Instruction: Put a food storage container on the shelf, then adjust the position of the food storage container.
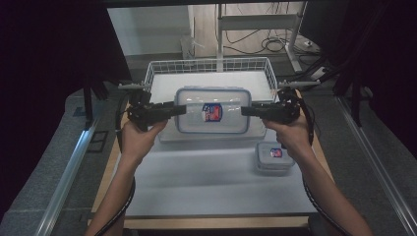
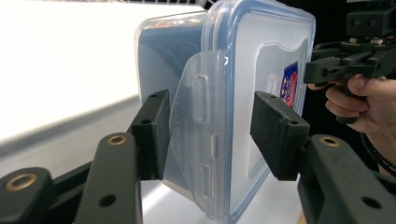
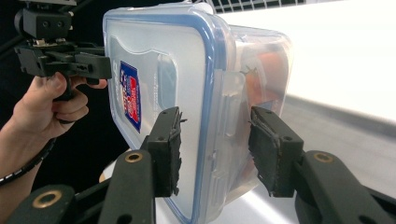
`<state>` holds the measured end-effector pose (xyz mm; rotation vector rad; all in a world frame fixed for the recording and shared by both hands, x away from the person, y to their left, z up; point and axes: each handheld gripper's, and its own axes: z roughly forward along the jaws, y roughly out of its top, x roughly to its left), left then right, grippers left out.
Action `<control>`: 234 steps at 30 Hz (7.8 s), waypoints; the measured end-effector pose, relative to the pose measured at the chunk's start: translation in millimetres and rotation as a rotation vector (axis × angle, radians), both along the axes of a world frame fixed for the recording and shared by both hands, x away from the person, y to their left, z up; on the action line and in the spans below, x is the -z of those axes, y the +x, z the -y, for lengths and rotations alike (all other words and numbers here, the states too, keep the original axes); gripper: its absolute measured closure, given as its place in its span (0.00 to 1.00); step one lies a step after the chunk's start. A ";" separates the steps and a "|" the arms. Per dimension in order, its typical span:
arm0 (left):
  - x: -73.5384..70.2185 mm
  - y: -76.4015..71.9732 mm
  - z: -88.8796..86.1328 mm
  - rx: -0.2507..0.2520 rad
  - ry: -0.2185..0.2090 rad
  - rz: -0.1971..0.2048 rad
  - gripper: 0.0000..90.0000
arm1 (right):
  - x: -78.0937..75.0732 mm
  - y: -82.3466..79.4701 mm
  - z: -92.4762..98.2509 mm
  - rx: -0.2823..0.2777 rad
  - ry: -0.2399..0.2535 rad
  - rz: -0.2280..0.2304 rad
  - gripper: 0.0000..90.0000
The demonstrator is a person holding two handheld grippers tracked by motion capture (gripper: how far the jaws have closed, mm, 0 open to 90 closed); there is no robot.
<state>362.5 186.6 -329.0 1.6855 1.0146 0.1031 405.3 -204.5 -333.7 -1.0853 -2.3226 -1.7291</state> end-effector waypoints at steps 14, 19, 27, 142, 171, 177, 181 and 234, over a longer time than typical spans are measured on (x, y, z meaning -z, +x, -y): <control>-15.2 50.5 -3.5 -0.021 -0.052 -0.034 0.54 | -23.0 52.0 -5.9 0.060 0.026 -0.034 0.60; -24.8 58.2 -3.0 -0.029 -0.045 -0.032 0.55 | -31.4 61.6 -6.3 0.069 0.040 -0.036 0.59; -23.1 72.3 -5.4 -0.050 -0.065 -0.071 0.54 | -33.7 78.4 -10.0 0.084 0.039 -0.070 0.59; 102.5 -50.7 21.3 -0.077 0.325 0.156 0.38 | 61.1 -34.4 4.3 0.070 -0.319 0.281 0.39; 176.7 -118.6 10.8 -0.136 0.313 0.092 0.04 | 149.5 -102.2 48.3 0.098 -0.447 0.248 0.11; 178.1 -118.9 15.7 -0.136 0.359 0.105 0.04 | 150.4 -98.6 51.5 0.117 -0.456 0.229 0.10; 180.4 -118.2 14.2 -0.137 0.378 0.097 0.04 | 151.9 -94.9 55.5 0.143 -0.475 0.190 0.08; 188.8 -109.5 22.4 -0.099 0.370 0.057 0.06 | 156.1 -22.1 105.8 0.406 -0.525 0.060 0.99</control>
